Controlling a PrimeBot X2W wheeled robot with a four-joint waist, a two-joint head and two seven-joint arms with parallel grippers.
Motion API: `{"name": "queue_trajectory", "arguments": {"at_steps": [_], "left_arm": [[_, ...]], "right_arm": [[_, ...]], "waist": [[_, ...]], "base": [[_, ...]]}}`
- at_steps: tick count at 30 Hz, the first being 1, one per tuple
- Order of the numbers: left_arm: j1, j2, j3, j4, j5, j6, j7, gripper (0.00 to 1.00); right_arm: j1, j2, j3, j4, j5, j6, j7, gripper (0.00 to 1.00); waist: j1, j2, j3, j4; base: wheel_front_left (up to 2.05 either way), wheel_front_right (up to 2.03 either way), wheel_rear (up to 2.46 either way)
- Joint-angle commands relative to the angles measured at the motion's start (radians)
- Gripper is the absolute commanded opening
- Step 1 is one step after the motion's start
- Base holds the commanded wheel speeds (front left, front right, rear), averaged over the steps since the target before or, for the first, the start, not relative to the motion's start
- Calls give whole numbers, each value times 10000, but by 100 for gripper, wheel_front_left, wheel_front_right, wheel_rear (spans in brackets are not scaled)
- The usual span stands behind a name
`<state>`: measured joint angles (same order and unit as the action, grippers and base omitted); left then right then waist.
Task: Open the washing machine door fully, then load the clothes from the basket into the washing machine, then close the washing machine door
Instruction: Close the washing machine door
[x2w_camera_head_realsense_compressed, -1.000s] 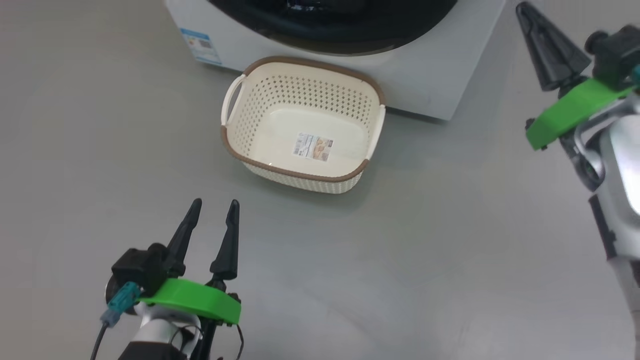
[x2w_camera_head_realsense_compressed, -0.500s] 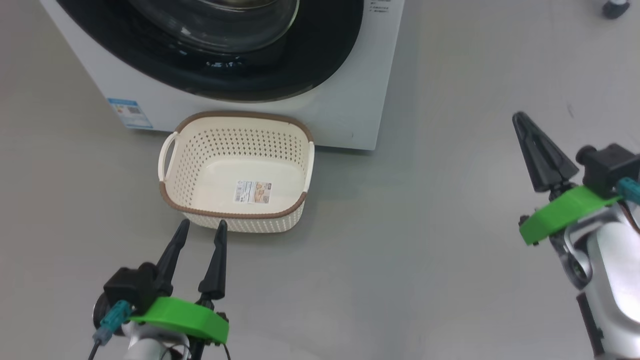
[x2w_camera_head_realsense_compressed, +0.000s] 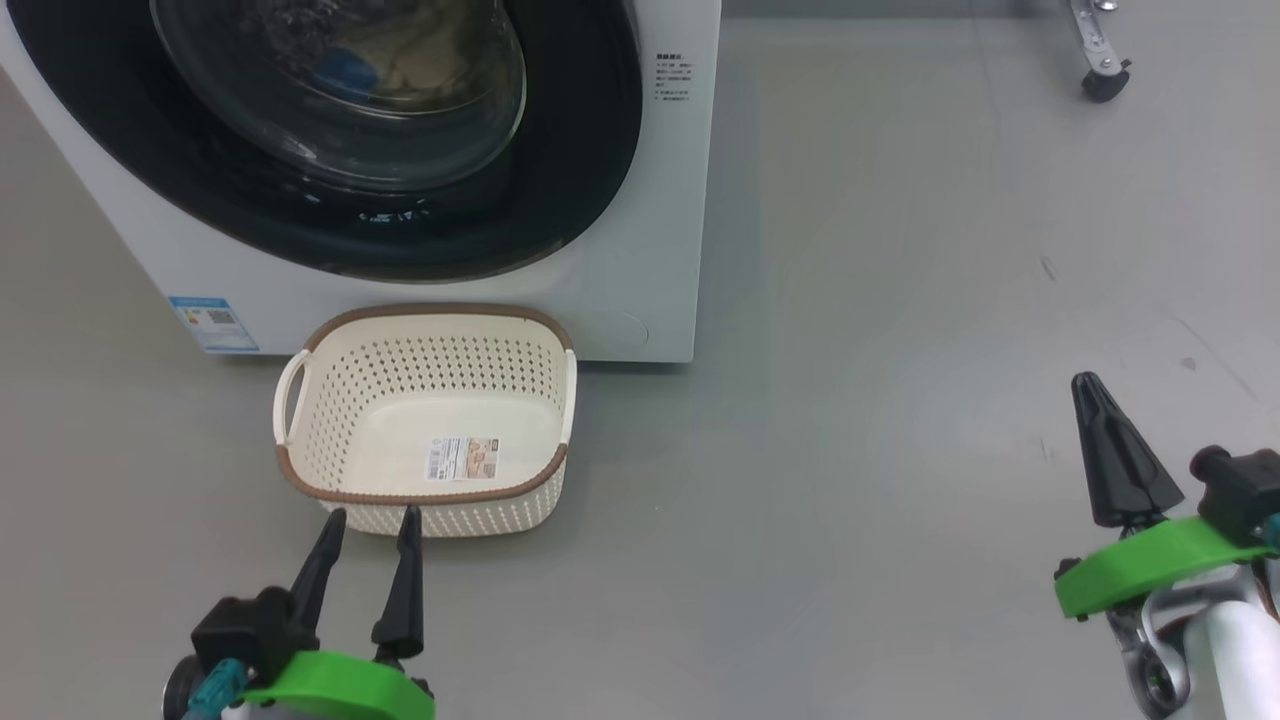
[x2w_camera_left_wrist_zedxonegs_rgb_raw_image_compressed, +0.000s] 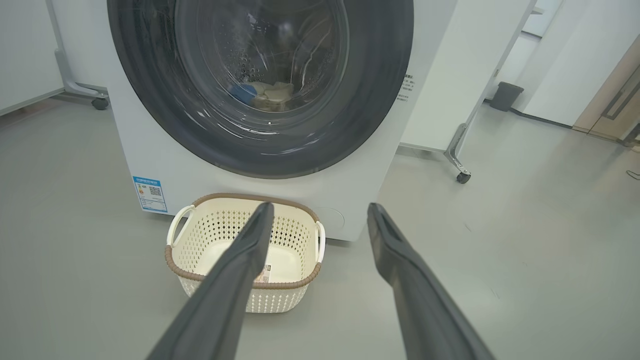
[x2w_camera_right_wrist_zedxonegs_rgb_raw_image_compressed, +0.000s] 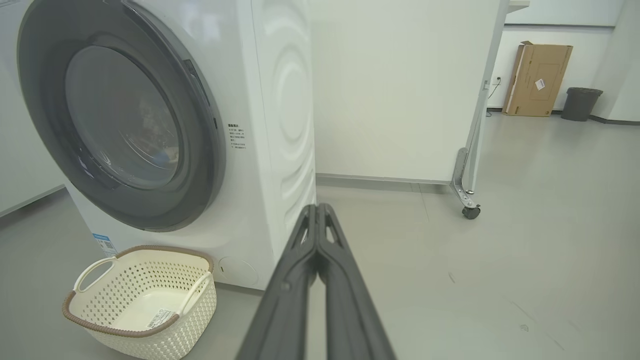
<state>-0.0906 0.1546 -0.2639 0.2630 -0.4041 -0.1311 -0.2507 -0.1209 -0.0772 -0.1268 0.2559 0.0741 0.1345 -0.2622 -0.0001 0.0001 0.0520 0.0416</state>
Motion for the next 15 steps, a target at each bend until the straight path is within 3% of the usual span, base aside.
{"name": "queue_trajectory", "arguments": {"at_steps": [1, 3, 4, 6, 7, 8, 15], "left_arm": [[-200, 69, 418, -249, 137, 4, -111, 100], [-116, 24, 532, -229, 228, 4, -111, 100], [-39, -34, 664, -217, 342, 4, -111, 100], [36, -83, 764, -201, 440, 4, -111, 100], [63, -103, 817, -197, 489, 4, -111, 100], [85, -125, 877, -192, 532, 4, -111, 100], [159, -250, 1196, -250, 697, 4, -111, 100]], "right_arm": [[-199, 9, 108, -443, -111, -38, 4, 0], [-17, 70, 31, -481, -355, -38, 4, 5], [136, 113, -37, -482, -656, -38, 4, 36], [245, 163, -82, -464, -735, -38, 4, 54], [276, 183, -144, -479, -795, -38, 4, 94], [300, 203, -220, -483, -816, -38, 4, 100], [366, 259, -310, -480, -842, -38, 4, 100]], "waist": [[1, -1, -125, -67], [1, -1, -219, -110], [1, -1, -302, -142], [1, -1, -369, -163], [1, -1, -395, -172], [1, -1, -422, -181], [1, -1, -488, -194]], "base": [[0, 0, 0], [0, 0, 0], [0, 0, 0], [0, 0, 0], [0, 0, 0], [0, 0, 0], [0, 0, 0]]}}
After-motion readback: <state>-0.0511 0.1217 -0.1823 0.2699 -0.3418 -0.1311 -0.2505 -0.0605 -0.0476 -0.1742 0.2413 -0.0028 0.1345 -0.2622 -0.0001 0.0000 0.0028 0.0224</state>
